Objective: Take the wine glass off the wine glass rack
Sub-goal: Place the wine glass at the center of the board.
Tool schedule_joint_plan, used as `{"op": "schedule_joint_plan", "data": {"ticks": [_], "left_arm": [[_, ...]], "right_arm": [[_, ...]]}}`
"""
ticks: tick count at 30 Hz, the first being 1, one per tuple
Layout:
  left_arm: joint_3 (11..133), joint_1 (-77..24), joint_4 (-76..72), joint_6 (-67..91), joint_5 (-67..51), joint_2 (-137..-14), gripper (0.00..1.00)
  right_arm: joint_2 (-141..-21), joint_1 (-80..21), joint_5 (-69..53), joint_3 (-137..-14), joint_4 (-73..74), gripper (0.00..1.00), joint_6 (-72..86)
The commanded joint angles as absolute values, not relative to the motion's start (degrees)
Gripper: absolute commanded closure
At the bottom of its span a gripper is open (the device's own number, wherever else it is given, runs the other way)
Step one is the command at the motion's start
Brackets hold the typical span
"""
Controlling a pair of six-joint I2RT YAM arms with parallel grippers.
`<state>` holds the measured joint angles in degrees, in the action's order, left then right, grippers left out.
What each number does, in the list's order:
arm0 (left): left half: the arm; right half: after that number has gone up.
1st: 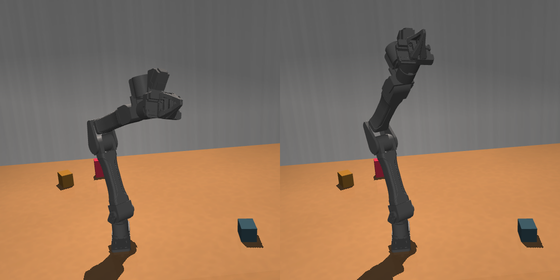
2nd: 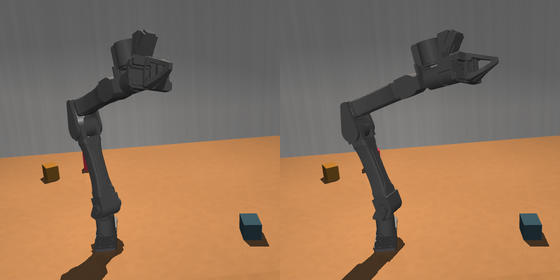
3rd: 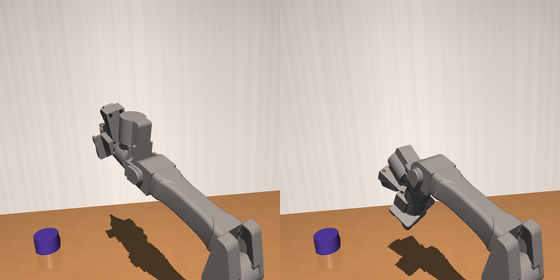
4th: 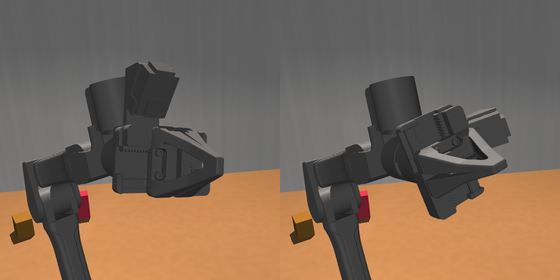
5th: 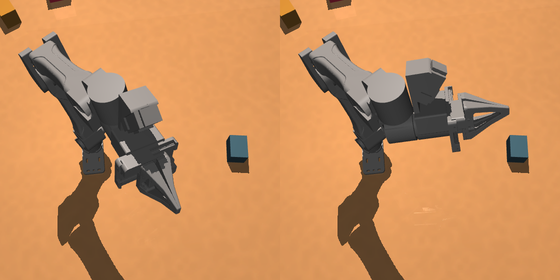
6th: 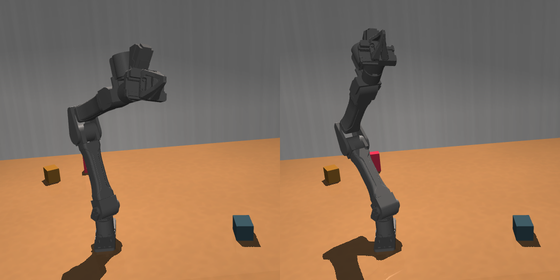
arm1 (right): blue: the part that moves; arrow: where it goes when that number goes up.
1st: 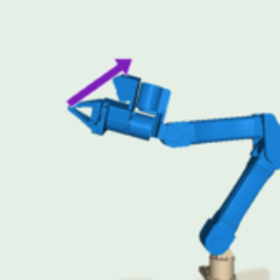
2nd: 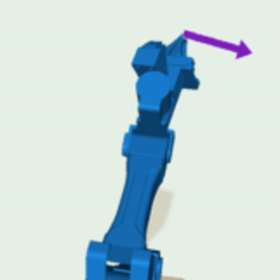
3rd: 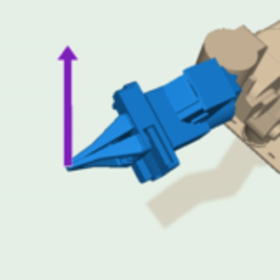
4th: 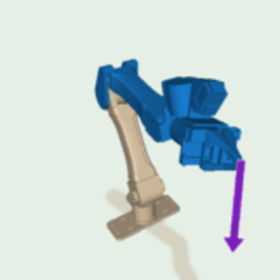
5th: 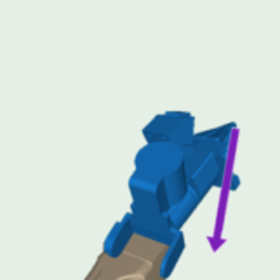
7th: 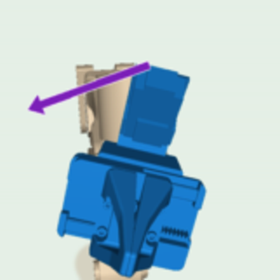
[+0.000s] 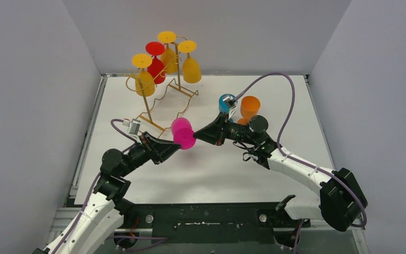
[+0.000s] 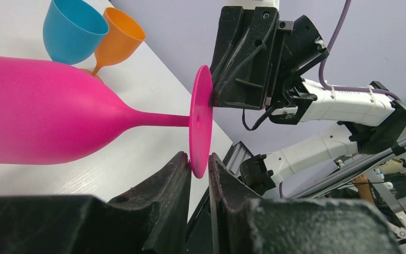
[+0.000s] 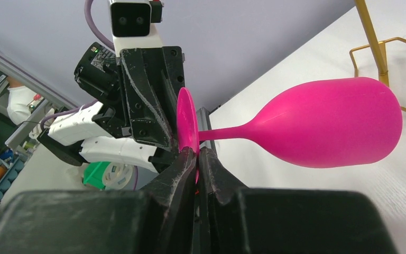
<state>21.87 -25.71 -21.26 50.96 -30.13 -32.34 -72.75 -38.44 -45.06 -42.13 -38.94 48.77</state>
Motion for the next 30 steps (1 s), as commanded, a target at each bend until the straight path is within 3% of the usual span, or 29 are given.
{"op": "schedule_joint_plan", "data": {"ticks": [1,10,15,20,23,28,30], "left_arm": [[21.45,-25.40,-25.29,51.75,-27.74,-31.25,0.84],[21.36,-25.40,-25.92,51.78,-28.06,-31.20,1.00],[21.65,-25.40,-25.99,51.39,-29.86,-31.40,1.00],[23.03,-25.40,-25.77,49.90,-33.98,-33.07,1.00],[23.77,-25.48,-25.85,49.43,-36.44,-34.52,1.00],[24.67,-25.49,-25.58,48.71,-37.47,-35.10,1.00],[24.63,-25.49,-25.47,48.77,-37.32,-34.84,1.00]], "right_arm": [[-71.47,-39.26,-46.80,-42.25,-44.92,1.00,48.51],[-72.76,-40.37,-48.27,-43.06,-45.18,1.00,48.47],[-73.28,-40.51,-48.12,-43.86,-44.17,0.82,48.49],[-73.48,-41.07,-47.99,-44.91,-42.81,0.75,47.68],[-73.63,-41.75,-47.91,-45.53,-41.31,0.76,46.69],[-74.17,-42.72,-47.94,-46.05,-40.69,0.99,45.63],[-74.05,-42.83,-47.39,-45.93,-40.73,1.00,45.29]]}}
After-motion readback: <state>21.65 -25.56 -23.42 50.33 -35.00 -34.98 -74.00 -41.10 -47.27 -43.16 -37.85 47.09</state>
